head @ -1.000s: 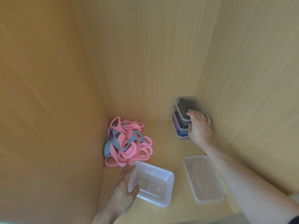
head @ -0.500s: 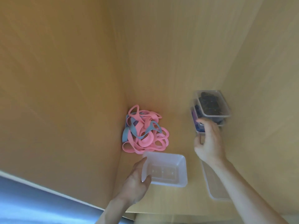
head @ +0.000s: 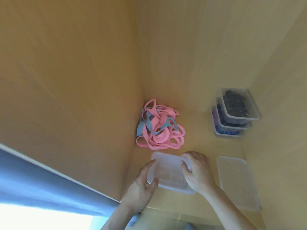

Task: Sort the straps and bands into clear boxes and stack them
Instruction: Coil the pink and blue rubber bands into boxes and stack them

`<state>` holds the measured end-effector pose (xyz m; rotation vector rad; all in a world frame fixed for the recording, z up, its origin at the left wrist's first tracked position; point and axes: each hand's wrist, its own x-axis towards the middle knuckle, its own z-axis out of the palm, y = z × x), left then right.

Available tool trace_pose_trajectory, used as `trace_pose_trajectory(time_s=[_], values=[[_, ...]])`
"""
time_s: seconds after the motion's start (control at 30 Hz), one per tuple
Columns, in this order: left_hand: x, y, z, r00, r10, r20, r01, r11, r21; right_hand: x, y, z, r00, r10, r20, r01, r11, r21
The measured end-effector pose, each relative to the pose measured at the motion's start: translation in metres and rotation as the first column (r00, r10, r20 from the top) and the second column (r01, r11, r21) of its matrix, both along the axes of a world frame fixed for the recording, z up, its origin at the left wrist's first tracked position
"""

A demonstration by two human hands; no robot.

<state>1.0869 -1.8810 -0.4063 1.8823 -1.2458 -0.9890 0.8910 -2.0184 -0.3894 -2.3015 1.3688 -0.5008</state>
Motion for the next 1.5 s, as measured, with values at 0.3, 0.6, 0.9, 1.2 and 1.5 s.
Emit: trace_pose_trajectory(time_s=[0.3, 0.6, 0.9, 1.2, 1.5], values=[[-0.016, 0.002, 0.02, 0.988, 0.151, 0.011, -0.151, 0.988, 0.022, 0.061, -0.062, 0.042, 0.97, 0.194, 0.149, -0.178, 0.977, -0.113], [-0.007, -0.001, 0.048, 0.923, 0.383, 0.041, -0.384, 0.923, 0.033, 0.124, -0.109, 0.033, 0.9, 0.344, -0.269, -0.369, 0.928, -0.045], [0.009, -0.061, 0.076, 0.903, 0.401, 0.154, -0.388, 0.915, -0.109, 0.1, -0.135, 0.063, 0.912, 0.023, 0.409, -0.153, 0.945, 0.288], [0.017, -0.162, 0.064, 0.818, 0.425, 0.389, -0.475, 0.879, 0.039, 0.046, -0.132, 0.094, 0.737, -0.176, 0.652, -0.115, 0.918, 0.378], [0.031, -0.175, 0.067, 0.8, 0.483, 0.355, -0.546, 0.832, 0.1, 0.009, -0.131, 0.107, 0.635, -0.247, 0.732, -0.201, 0.862, 0.466]])
